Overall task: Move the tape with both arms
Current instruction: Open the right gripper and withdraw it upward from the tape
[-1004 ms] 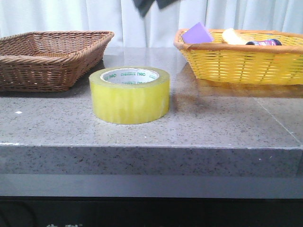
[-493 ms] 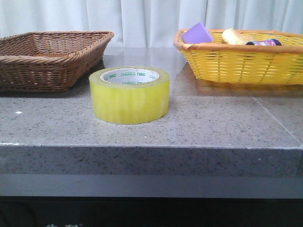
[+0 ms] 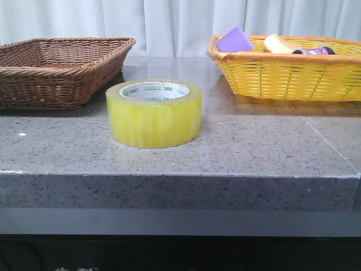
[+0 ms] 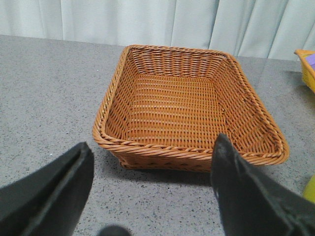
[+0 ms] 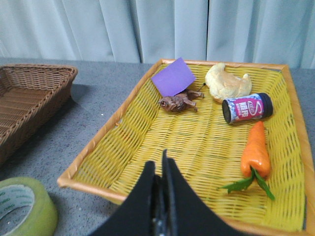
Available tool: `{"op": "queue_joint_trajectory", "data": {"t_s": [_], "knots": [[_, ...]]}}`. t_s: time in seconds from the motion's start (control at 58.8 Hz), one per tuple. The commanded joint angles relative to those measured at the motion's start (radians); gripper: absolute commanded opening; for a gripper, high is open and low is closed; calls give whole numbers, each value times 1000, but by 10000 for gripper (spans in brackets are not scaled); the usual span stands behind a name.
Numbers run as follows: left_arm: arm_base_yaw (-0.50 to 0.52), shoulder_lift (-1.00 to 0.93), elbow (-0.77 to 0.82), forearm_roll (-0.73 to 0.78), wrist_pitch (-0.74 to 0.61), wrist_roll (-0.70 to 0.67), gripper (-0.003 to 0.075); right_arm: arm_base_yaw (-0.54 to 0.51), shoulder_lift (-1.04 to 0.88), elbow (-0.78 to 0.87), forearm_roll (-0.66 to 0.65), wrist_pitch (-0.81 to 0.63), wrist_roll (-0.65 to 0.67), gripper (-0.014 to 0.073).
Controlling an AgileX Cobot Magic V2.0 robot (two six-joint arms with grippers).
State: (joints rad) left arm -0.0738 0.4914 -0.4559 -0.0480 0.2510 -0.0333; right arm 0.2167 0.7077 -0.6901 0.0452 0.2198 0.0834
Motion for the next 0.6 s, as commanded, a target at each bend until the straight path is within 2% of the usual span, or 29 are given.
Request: {"op": "queue_joint_trajectory", "data": {"t_s": [0.0,0.238,0.425,0.578], "knots": [[1,5,-36,-1,-77,-12,491,-7,-128,75,-7,-134,-6,-122],[1,5,-36,-1,-77,-12,491,-7,-421,288,-7,-103,-6,-122],[1,5,-36,-1,-62,-12,491,-7,-479,338,-7,-121,-6,-122],[-5,36,-96,-3,99,-12,492,-7,-479,338,-8,-129,-6,-122]]}}
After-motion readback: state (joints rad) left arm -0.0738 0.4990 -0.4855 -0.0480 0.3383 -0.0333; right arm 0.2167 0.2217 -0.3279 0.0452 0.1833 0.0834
